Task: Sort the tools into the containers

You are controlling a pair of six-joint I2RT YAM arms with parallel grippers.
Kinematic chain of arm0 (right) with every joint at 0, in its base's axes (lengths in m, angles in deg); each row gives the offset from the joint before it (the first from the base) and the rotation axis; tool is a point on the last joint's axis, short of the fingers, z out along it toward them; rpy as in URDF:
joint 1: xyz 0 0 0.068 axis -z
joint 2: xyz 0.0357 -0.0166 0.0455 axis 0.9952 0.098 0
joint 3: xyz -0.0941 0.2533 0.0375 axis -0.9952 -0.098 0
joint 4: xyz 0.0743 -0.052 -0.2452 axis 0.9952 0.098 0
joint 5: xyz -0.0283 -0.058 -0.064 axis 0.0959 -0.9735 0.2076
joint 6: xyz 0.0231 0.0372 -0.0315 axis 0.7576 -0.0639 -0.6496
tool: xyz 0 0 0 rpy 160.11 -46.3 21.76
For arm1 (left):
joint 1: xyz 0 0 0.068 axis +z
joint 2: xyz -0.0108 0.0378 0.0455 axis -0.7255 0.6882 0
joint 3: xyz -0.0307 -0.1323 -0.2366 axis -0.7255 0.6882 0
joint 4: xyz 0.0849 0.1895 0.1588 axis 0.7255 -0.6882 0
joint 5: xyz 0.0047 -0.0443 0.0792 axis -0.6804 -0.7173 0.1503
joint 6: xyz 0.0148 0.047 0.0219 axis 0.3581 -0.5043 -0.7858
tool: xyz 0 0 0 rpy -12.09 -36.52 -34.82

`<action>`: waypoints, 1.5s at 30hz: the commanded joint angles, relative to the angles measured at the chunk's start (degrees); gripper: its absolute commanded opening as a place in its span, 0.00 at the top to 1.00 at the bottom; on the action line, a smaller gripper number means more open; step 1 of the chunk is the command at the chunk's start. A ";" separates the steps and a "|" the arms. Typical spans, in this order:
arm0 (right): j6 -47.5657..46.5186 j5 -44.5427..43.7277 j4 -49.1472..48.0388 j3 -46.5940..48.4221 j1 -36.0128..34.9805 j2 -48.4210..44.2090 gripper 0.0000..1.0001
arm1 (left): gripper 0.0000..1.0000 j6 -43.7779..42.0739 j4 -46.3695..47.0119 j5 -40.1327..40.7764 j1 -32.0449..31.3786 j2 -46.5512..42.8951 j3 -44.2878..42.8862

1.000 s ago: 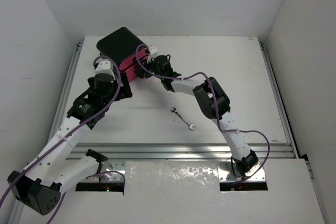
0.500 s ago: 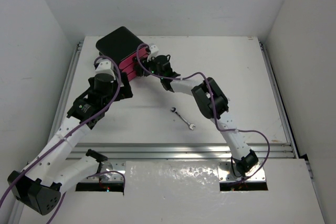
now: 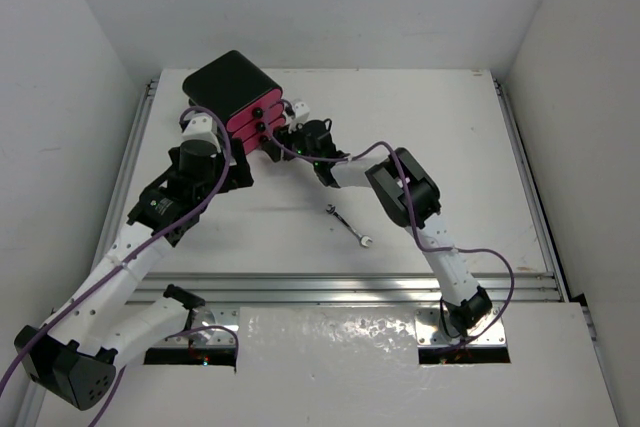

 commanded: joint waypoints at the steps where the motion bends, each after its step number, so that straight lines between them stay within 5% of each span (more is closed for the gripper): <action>1: -0.95 -0.66 0.81 6.39 -0.41 -0.38 0.42 | 0.00 -0.88 2.52 -0.30 0.60 -1.10 0.33; 29: 0.89 -0.05 8.65 20.20 -0.15 10.36 0.46 | 0.00 -0.79 2.43 -0.21 0.77 -0.83 0.24; 37: 0.02 0.39 8.03 20.55 -0.15 10.54 0.61 | 0.00 -0.88 2.61 -0.48 0.77 -0.74 0.33; 41: -0.51 1.09 7.68 20.38 -0.15 10.02 0.77 | 0.00 -0.88 2.61 -0.56 0.77 -0.75 0.33; 45: -0.43 0.30 2.60 10.82 -0.23 5.63 0.85 | 0.00 -0.96 2.61 -0.74 0.86 -0.66 0.24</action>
